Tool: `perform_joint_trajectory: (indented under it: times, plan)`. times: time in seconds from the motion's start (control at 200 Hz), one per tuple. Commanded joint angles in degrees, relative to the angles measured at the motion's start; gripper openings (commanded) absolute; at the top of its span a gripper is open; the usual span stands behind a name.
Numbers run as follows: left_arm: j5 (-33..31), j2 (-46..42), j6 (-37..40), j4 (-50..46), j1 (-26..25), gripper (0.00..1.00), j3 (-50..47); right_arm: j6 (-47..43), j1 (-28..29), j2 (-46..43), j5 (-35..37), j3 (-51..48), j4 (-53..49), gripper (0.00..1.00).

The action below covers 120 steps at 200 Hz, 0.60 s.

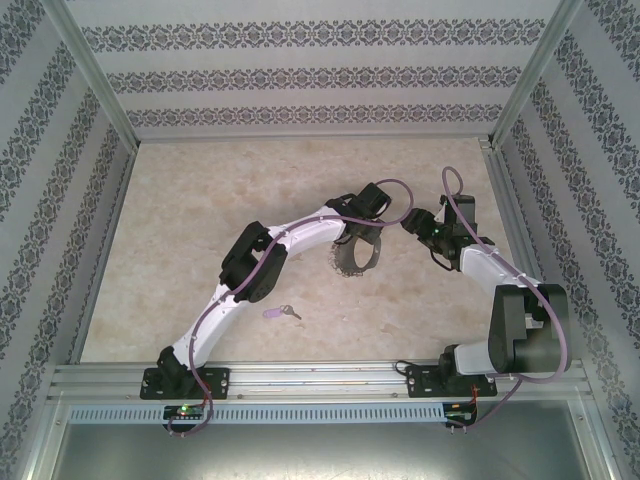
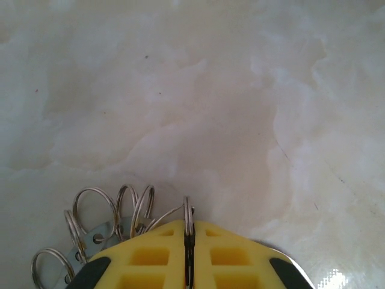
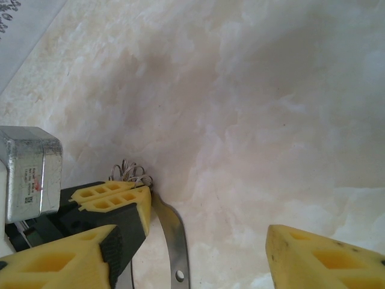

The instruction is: Put the keys on the keyring

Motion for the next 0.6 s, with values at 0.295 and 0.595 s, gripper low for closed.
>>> perform_joint_trajectory:
  times: [0.295, 0.595]
  plan:
    - [1.6, -7.1, 5.5, 5.6, -0.8, 0.0, -5.1, 2.2, -0.6, -3.4, 4.4, 0.5, -0.6, 0.98]
    - [2.5, -22.2, 12.6, 12.7, -0.4, 0.0, -21.1, 3.9, 0.0, -7.3, -2.5, -2.7, 4.6, 0.92]
